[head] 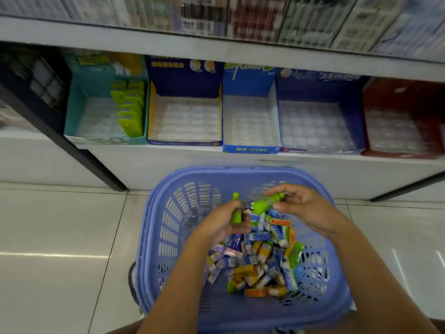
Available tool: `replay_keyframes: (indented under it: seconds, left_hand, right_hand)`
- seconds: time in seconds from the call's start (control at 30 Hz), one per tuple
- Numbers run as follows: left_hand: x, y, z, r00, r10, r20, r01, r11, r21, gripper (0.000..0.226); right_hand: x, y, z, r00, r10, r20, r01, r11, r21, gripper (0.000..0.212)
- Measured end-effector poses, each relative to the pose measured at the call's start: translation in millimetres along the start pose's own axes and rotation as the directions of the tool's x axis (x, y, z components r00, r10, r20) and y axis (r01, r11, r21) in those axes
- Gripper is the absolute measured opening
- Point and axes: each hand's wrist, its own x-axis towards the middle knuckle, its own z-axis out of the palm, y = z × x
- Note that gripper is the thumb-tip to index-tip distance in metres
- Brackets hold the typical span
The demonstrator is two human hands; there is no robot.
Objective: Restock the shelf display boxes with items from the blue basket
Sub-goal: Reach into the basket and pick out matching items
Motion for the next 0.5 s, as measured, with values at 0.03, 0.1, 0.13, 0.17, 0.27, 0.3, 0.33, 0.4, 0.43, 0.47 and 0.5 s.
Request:
replay_keyframes:
  seconds: [0.03,0.1,0.13,0.17,0.27,0.3,0.33,0.4,0.43,0.47,0.5]
  left_hand:
    - [-12,11,0,0.997,0.055,0.060,-0.053,0.998,-0.028,0.022]
    - [-33,29,0,0.971,0.160,0.176,-0.160,0.987,-0.018,0.021]
    - [-43,34,1,0.953,0.206,0.222,-0.211,0.977,0.000,0.017]
    - [-50,38,1,0.937,0.248,0.248,-0.258,0.966,0.007,0.011]
    - [-64,45,0,0.907,0.376,0.190,-0.381,0.924,-0.011,0.017]
    - [-66,47,0,0.891,0.431,0.145,-0.436,0.900,0.010,0.022]
    - [-67,50,-1,0.866,0.492,0.091,-0.498,0.866,0.055,0.025]
    - [-72,57,-1,0.796,0.605,-0.007,-0.590,0.780,0.206,0.027]
    - [-74,60,-1,0.761,0.648,-0.033,-0.615,0.738,0.278,0.026]
    - [-77,62,0,0.731,0.681,-0.041,-0.634,0.700,0.327,0.024]
    - [-79,64,2,0.706,0.707,-0.039,-0.651,0.669,0.358,0.021]
  right_hand:
    - [-1,-6,4,0.999,-0.038,-0.006,0.039,0.999,0.003,0.028]
    - [-2,-19,11,0.994,-0.107,-0.009,0.107,0.994,0.010,0.028]
    - [-2,-25,15,0.990,-0.137,-0.006,0.137,0.990,0.011,0.027]
    - [-2,-32,20,0.987,-0.161,0.001,0.161,0.987,0.014,0.026]
    - [1,-52,30,0.979,-0.201,-0.016,0.201,0.979,0.006,0.034]
    - [3,-58,33,0.979,-0.200,-0.036,0.200,0.980,0.005,0.038]
    - [6,-63,37,0.979,-0.191,-0.070,0.193,0.981,0.012,0.040]
    - [9,-72,44,0.975,-0.159,-0.155,0.173,0.982,0.076,0.034]
    - [11,-75,49,0.971,-0.144,-0.192,0.167,0.980,0.106,0.029]
    - [12,-78,52,0.965,-0.139,-0.223,0.167,0.980,0.110,0.026]
    - [13,-80,55,0.958,-0.143,-0.248,0.171,0.980,0.097,0.025]
